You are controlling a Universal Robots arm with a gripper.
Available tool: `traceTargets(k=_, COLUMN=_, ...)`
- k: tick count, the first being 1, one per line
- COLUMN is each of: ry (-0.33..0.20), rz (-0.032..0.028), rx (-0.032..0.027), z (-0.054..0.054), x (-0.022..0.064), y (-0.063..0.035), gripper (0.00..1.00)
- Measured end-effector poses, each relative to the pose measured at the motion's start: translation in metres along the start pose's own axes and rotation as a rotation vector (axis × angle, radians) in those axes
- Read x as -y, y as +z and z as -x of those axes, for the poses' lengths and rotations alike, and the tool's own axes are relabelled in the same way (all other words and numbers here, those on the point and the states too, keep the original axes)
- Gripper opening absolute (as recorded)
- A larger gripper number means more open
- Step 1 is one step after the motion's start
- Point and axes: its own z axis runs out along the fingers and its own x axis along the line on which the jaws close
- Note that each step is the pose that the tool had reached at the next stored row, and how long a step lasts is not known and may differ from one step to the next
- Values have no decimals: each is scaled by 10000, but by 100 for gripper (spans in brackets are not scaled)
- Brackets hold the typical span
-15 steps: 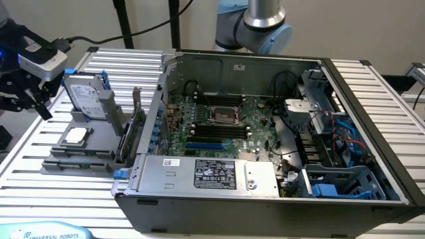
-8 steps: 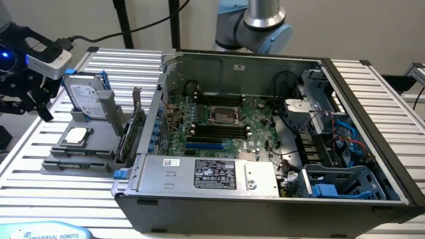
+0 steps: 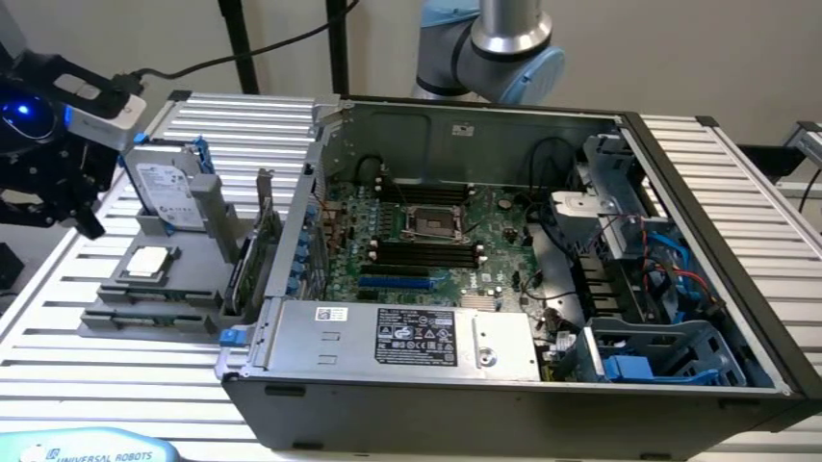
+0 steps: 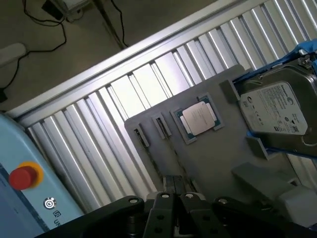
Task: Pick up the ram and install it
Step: 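Pick up the ram and move it above insertion slot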
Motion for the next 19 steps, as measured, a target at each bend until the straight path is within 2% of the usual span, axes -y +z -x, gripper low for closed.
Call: traceTargets(k=19, ry=-3456, rz=59, rx=-168, z=-2, x=7, y=152, gripper=11)
